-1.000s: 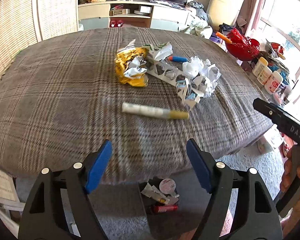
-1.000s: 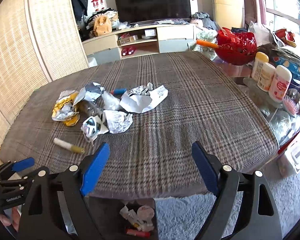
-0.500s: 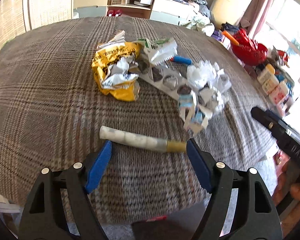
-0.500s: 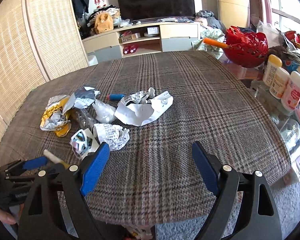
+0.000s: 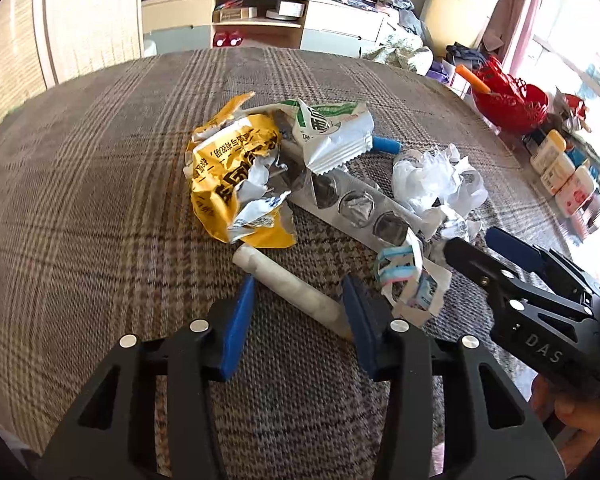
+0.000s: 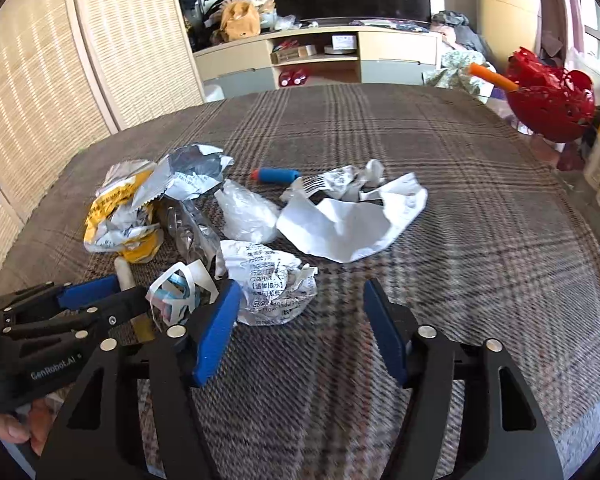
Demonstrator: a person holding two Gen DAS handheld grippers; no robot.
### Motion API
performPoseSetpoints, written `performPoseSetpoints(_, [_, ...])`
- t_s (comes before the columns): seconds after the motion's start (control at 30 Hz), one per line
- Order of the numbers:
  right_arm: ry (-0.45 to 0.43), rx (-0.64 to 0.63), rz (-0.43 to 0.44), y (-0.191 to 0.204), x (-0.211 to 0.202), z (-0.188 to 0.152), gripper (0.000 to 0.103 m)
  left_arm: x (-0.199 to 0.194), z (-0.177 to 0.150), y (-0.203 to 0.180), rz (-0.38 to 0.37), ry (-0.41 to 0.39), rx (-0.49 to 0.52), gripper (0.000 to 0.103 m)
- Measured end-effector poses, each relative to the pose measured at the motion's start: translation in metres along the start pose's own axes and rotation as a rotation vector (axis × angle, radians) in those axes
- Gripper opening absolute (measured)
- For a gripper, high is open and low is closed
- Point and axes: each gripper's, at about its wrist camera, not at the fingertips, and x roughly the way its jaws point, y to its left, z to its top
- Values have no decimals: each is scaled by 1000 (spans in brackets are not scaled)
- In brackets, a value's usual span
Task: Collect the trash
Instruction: 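Grasp the white marker with the left tool while the right tool grasps crumpled white paper, then carry the marker and crumpled paper over the black bin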
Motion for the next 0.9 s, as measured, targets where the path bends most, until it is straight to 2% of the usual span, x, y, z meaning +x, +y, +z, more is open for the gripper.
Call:
performPoseSetpoints(0.17, [-2, -5, 37, 5, 6, 4, 38, 7, 8, -4, 9, -4, 14, 42])
performPoseSetpoints(0.3, [-14, -9, 47, 7, 3, 4, 32, 11, 12, -9, 21, -6, 28, 39])
performPoseSetpoints(0.4, [-25, 0, 48, 1, -6, -1, 31, 14, 14, -14, 56, -9, 49, 29])
performPoseSetpoints(0.5, [-28, 22, 39, -9, -16, -7, 31, 12, 12, -15, 74, -7, 66, 27])
performPoseSetpoints(0.6, [-29, 35, 37, -15, -21, -12, 31, 11, 7, -26, 125, 10, 122, 26])
performPoseSetpoints(0.77, [-24, 38, 46, -19, -32, -21, 31, 2, -4, -27, 132, 24, 107, 25])
performPoseSetpoints(0.9, [-23, 39, 51, -17, -42, -29, 31, -11, -21, -26, 117, 25, 111, 13])
